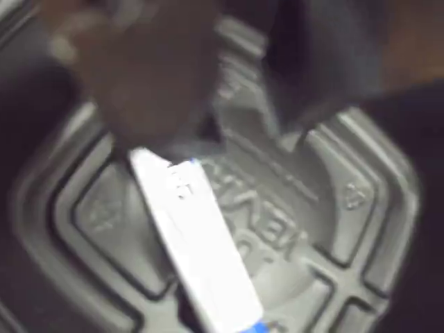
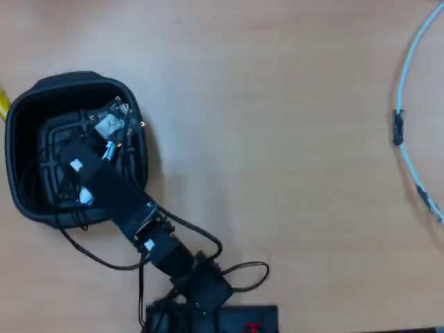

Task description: Pick up the blue pen and put it in the black bowl

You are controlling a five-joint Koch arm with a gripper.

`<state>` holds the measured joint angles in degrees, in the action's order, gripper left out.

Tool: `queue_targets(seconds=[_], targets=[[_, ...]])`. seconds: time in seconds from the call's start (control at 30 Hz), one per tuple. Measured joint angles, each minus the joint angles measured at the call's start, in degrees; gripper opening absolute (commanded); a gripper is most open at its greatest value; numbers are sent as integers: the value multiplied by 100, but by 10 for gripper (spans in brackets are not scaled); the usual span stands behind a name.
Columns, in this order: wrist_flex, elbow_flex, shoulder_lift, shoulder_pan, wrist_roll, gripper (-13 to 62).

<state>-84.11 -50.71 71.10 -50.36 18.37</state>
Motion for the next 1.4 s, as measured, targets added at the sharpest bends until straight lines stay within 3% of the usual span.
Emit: queue_targets(seconds=[0.23, 0.73, 1.07, 1.4], targets=[[-18, 0, 123, -545, 0, -73], [-853, -193, 571, -4192, 343, -74], [-360, -2505, 677, -5019, 343, -73], [1459, -5388, 2786, -5291, 149, -73]])
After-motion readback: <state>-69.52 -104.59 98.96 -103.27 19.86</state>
